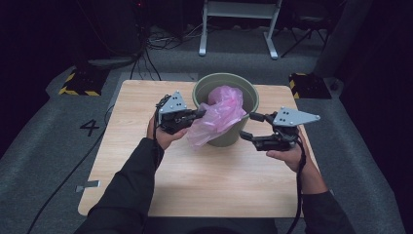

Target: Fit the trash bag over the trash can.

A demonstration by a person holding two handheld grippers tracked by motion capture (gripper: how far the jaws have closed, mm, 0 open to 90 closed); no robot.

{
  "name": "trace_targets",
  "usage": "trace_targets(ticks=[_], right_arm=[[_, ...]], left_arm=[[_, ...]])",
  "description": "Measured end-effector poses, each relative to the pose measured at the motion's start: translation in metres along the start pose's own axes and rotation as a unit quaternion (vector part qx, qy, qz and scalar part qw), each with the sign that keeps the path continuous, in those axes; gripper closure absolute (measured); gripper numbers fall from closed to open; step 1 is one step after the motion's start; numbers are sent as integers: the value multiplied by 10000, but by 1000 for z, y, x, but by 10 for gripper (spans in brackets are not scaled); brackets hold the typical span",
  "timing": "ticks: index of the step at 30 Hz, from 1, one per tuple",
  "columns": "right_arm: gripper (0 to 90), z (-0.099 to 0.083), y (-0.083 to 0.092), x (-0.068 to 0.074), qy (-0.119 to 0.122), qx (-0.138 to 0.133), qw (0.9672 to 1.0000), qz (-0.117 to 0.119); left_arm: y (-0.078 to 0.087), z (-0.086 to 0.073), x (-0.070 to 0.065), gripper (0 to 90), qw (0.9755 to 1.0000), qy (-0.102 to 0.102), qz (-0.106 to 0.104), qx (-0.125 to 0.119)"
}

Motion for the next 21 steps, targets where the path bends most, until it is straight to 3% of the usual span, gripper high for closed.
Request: trace_targets(ticks=[2, 4, 6, 8, 10, 14, 16, 21], right_arm=[[392, -3, -7, 5, 33, 84, 9999, -68], [547, -5, -13, 13, 166, 213, 9996, 65], [629, -8, -20, 22, 366, 353, 9981, 349], [680, -9, -27, 28, 436, 463, 9971, 422], [671, -9, -35, 31, 450, 433, 9968, 494], [489, -7, -47, 32, 281, 295, 9976, 558], [424, -6, -50, 33, 257, 248, 9985, 423], [354, -4, -48, 27, -64, 5, 9998, 195]], left_arm=[[0, 0, -3, 900, 10000, 15, 17, -31], [-1, 1, -6, 900, 9999, 55, -73, -54], [-2, 1, -10, 900, 10000, 17, -81, -41], [-3, 2, -13, 900, 9999, -5, -121, -44], [-3, 3, -16, 900, 9999, -23, -110, -56], [-3, 3, -20, 900, 9999, -39, -145, -73], [-3, 3, -22, 900, 9998, -67, -141, -79], [-5, 1, -27, 900, 9997, -182, -188, -31]])
Point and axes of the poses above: each handheld gripper's, and its own axes: y roughly backward along the jaws, z roughly out of its top, x roughly to its left, the point moved 3 cm from there along -y, roughly forward along the jaws, and after that the axes turned 13 degrees about z, right-handed, at the moved point
